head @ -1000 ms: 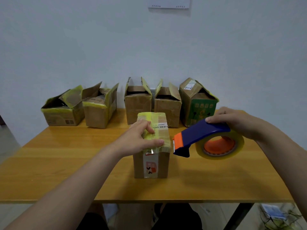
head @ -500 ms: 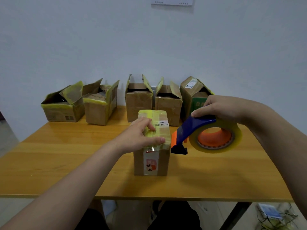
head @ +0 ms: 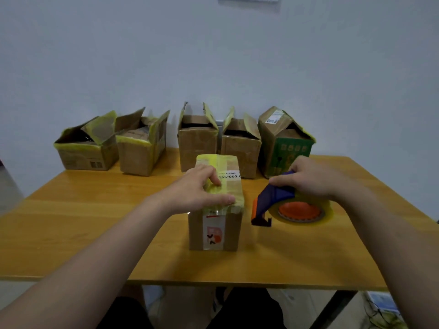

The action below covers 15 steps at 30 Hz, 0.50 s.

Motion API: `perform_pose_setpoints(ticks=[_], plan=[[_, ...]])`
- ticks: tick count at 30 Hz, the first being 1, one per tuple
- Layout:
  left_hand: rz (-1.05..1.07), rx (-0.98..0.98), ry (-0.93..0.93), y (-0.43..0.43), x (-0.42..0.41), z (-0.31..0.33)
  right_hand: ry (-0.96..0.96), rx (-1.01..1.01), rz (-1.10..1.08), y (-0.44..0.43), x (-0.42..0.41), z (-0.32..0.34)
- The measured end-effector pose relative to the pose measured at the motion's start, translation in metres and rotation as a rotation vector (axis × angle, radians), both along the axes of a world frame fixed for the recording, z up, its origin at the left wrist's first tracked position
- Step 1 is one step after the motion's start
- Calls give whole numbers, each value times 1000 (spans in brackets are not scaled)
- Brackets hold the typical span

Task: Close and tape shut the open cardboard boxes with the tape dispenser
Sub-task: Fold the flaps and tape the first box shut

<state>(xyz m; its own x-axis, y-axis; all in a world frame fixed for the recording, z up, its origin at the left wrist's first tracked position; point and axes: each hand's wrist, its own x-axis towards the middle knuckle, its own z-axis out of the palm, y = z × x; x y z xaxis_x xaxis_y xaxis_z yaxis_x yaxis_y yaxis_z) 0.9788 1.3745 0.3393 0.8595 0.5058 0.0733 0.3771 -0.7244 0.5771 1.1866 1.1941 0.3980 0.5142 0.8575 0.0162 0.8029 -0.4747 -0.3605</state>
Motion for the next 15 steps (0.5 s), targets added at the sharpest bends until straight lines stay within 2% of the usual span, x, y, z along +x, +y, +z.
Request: perform_pose_setpoints(ticks=[4,7,11,15], plan=[[5,-21,29,-3,1,12,-34,242,-105,-7,7,12],[7,-108,-108,-1,-5,11,-7,489,-154,-13,3,20],[-46,-169,-215,2,-16,-7,171,773,-112,-6,-12,16],[-66,-155,-169,10,-24,-13,461,983,-45,22,-33,0]])
